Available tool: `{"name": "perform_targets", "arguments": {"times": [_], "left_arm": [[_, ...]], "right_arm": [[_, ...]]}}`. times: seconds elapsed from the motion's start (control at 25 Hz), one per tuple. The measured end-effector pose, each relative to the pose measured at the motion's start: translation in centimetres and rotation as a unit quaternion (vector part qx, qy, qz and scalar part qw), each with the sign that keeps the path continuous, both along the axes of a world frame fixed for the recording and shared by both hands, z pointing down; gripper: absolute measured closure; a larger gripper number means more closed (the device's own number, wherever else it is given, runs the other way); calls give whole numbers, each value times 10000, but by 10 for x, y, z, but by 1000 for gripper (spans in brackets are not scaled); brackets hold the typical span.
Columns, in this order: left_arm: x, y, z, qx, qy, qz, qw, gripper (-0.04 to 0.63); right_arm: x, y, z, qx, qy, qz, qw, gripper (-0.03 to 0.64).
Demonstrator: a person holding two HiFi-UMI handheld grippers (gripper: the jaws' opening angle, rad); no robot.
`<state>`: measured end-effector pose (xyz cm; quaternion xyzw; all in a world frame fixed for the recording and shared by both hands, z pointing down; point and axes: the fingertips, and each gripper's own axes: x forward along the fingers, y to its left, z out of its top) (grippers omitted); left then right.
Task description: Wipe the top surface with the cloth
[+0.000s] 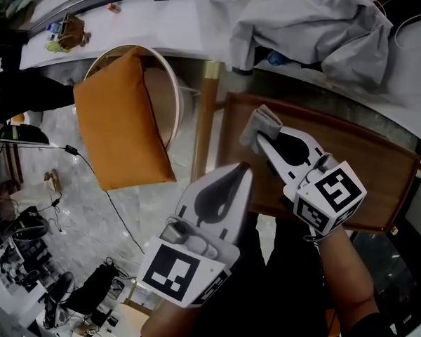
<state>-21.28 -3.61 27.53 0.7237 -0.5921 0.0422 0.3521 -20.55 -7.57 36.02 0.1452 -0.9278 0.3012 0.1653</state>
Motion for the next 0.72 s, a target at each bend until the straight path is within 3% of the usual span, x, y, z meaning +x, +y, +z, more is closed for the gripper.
{"name": "perform_targets", "arguments": {"times": [0.16, 0.44, 0.72], "left_arm": [[-10, -9, 5, 2, -63, -185, 9998, 584], [-18, -15, 28, -180, -185, -132, 9996, 584], [-19, -19, 36, -214, -182, -113, 9995, 584]], "right_arm": [[-14, -4, 25, -216, 101, -123, 9996, 580], [-33, -3, 62, -571, 475, -400, 9964, 580], [-48, -4, 82, -793, 695, -352, 9938, 580]]}}
